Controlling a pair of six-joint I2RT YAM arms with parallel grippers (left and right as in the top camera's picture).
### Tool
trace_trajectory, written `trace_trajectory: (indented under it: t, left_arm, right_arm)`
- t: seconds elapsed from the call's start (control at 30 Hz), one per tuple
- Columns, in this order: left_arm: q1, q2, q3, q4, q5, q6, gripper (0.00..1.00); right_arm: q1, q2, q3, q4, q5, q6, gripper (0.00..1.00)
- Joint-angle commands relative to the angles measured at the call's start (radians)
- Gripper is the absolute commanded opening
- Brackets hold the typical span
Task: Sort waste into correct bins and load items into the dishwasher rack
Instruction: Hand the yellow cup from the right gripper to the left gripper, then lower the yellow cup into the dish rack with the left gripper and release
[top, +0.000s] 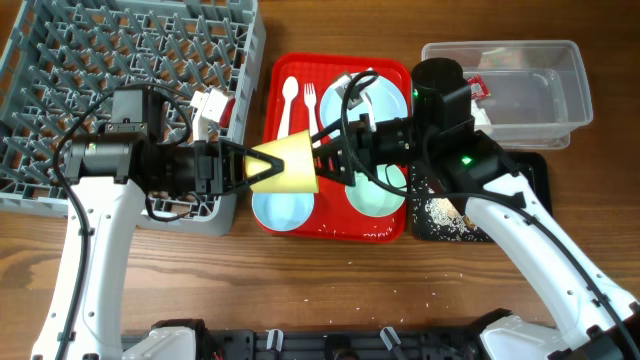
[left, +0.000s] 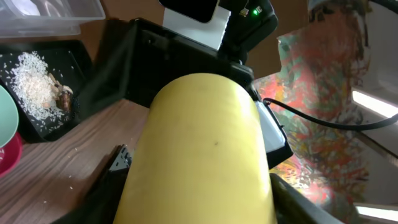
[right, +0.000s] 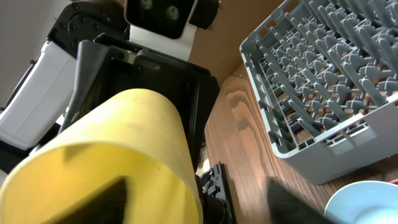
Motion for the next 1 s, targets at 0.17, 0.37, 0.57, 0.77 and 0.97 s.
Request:
trace_trajectory:
  t: [0.17,0.37,0.57,0.77,0.97]
  left_arm:
    - [0.122,-0.05,0.002,0.001,-0.109,-0.061,0.54]
    - [0.386,-0.109,0.001,0.021,-1.017,-0.299,0.55]
    - [0.355,-0.074,-0.003,0.085,-1.366,-0.428,0.5]
    - [0.153,0.126,-0.032,0.171,-1.392,-0.458,0.52]
    - [0.101,0.251,-0.032,0.157,-1.458,-0.536,0.6]
  right_arm:
    - [-0.055,0.009,0.012,-0.174,0.189,-0.012,1.0]
    - [-0.082,0.005,0.012,-0.442,0.337,-0.101,1.0]
    - [0.059,0.005,0.01,-0.681,0.623,-0.109,1.0]
    - [0.114,0.005,0.009,-0.7,0.711,-0.053,1.0]
    - [0.113,0.005,0.009,-0.705,0.711,-0.053,1.0]
